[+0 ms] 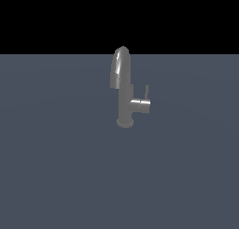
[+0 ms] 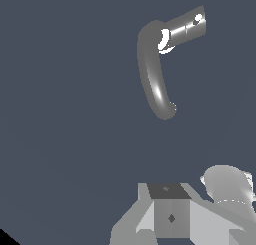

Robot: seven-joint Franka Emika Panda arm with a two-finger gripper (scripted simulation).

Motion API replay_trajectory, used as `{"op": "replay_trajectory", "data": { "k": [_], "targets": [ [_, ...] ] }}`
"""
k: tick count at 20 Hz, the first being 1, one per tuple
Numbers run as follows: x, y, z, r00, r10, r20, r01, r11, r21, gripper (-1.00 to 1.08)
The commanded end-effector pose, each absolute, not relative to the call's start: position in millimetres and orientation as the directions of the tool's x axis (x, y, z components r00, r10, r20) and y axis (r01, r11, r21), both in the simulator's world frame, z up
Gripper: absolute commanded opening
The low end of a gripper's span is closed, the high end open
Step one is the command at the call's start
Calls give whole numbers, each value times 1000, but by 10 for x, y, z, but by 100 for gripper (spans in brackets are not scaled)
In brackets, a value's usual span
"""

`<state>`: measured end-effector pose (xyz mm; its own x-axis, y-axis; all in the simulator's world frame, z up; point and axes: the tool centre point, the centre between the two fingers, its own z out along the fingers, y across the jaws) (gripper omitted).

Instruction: Turn on the faucet by rotating a designated handle.

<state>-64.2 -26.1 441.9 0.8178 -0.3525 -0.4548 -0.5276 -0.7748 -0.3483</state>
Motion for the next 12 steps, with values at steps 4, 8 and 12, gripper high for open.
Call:
{"op": "replay_trajectory", "data": {
  "k": [4,8,12],
  "targets": [
    [-341,-409,4205,739,-381,-556,-633,-677,-377,-100],
    [-138,-526,4015,671,-389,-631,-706,-593,-386,-100],
    [54,-650,3791,595,-386,-706,-778,-498,-383,-100]
  ]
}}
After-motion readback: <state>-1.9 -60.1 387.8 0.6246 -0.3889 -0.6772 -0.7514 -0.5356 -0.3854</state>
